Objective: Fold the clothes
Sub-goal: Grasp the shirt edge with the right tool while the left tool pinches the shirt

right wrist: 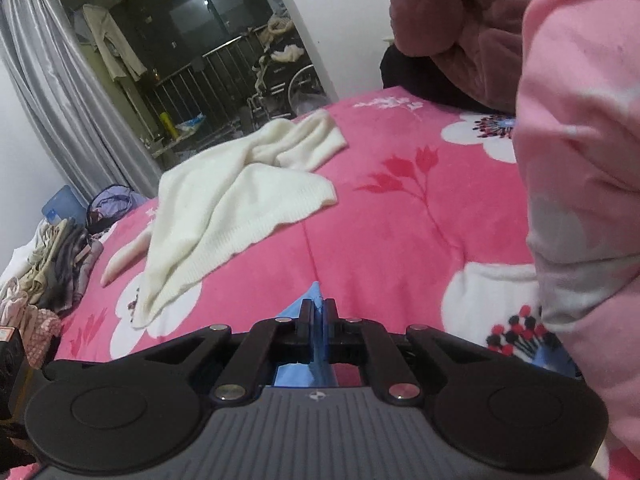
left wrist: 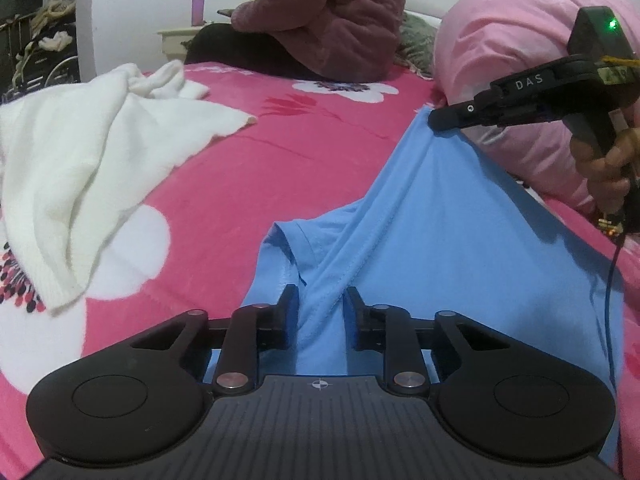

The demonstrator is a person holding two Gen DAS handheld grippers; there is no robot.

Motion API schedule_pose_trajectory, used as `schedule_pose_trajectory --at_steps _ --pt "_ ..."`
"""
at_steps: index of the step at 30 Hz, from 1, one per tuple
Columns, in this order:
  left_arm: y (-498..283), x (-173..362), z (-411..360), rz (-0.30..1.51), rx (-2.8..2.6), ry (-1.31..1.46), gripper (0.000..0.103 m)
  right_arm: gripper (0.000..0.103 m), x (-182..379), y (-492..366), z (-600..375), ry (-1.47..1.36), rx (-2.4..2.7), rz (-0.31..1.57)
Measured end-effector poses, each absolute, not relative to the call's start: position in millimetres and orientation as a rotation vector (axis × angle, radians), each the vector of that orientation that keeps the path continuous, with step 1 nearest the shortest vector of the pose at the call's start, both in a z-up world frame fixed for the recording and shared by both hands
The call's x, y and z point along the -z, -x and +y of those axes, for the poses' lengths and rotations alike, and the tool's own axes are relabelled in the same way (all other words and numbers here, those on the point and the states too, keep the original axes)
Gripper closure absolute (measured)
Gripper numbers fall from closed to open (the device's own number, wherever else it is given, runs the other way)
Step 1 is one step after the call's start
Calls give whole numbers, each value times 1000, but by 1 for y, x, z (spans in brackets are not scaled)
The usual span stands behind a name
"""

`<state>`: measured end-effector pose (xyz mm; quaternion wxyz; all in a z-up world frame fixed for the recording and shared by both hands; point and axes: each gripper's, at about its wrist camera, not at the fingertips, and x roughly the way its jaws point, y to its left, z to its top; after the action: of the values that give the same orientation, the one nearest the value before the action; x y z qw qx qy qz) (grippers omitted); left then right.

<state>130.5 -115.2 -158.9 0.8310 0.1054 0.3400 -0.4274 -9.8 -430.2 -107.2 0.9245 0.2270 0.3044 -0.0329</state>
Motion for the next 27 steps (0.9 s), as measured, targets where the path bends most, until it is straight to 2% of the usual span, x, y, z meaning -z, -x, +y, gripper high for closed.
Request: schedule_pose_trajectory --at_steps 8,13,27 --pt "-133 154 -104 727 875 -125 95 99 102 6 -421 -416 81 605" --pt "-130 139 -95 667 825 -92 95 99 100 1 -417 -403 79 578" --pt "-131 153 -99 668 736 -164 95 99 136 -37 -409 -385 80 613"
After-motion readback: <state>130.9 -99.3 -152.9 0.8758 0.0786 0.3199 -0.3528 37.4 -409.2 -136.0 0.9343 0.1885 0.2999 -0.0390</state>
